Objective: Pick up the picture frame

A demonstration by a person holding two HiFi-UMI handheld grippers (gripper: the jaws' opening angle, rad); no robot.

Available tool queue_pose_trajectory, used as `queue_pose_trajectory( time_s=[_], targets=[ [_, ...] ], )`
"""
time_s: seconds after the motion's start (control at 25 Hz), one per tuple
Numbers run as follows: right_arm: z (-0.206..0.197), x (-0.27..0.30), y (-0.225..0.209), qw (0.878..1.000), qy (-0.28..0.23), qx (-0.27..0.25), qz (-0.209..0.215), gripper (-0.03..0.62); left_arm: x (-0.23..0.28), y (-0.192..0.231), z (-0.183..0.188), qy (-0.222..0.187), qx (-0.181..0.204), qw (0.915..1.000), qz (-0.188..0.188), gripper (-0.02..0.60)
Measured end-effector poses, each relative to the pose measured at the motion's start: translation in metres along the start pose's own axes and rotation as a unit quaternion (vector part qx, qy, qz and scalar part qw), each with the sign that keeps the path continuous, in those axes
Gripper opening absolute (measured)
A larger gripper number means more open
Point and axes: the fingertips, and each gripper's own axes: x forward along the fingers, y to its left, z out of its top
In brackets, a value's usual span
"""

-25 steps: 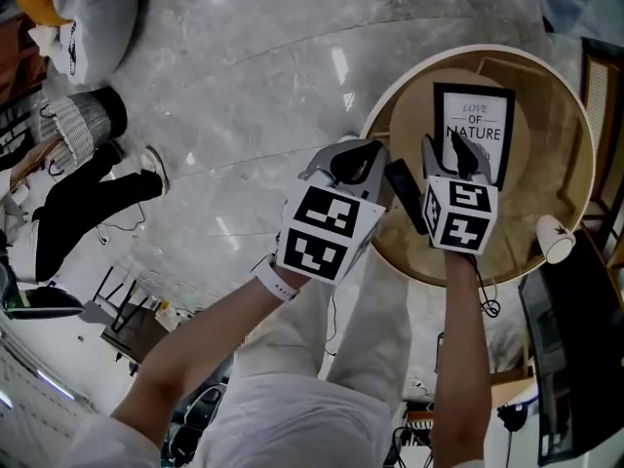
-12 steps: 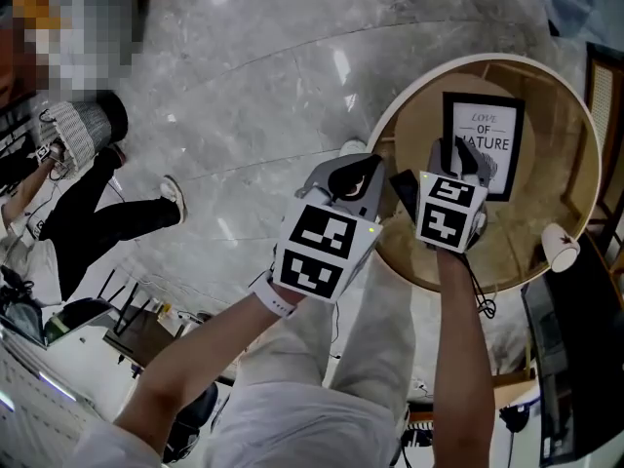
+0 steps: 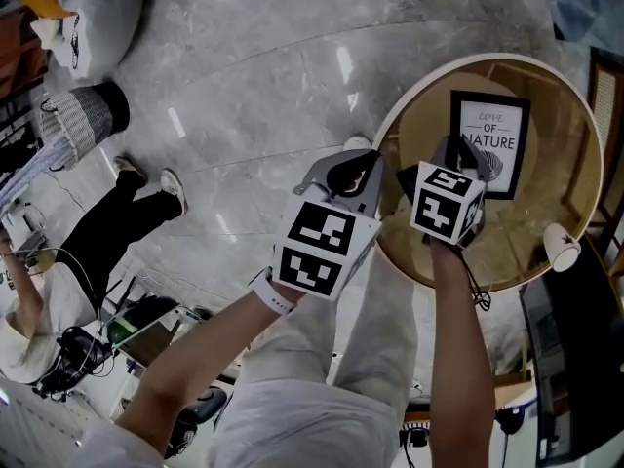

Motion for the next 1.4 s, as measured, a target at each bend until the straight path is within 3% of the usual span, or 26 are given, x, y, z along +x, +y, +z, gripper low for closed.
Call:
queue_pose_trajectory(
  time_s=[0.44, 0.76, 1.08, 1.4],
  targets=[
    [0.002, -0.024, -0.006, 0.997, -0.033, 0.046, 0.043, 0.057, -0.015, -0.005, -0.006, -0.008, 0.000, 1.0000, 0.004, -0.008],
    [0.004, -0.078, -0.024, 0.993, -0.077, 0.068, 0.056, 0.057, -0.036, -0.030, 0.006, -0.029, 0.008, 0.9995, 0.005, -0.008],
    [0.018, -0.168, -0.041, 0.985, -0.141, 0.059, 0.083, 0.057, -0.090, -0.079, 0.027, -0.072, 0.008, 0.9973, 0.005, -0.008],
    [0.024, -0.305, -0.061, 0.970, -0.217, 0.059, 0.092, 0.057, -0.182, -0.141, 0.036, -0.121, -0.002, 0.9927, -0.002, -0.008]
  ],
)
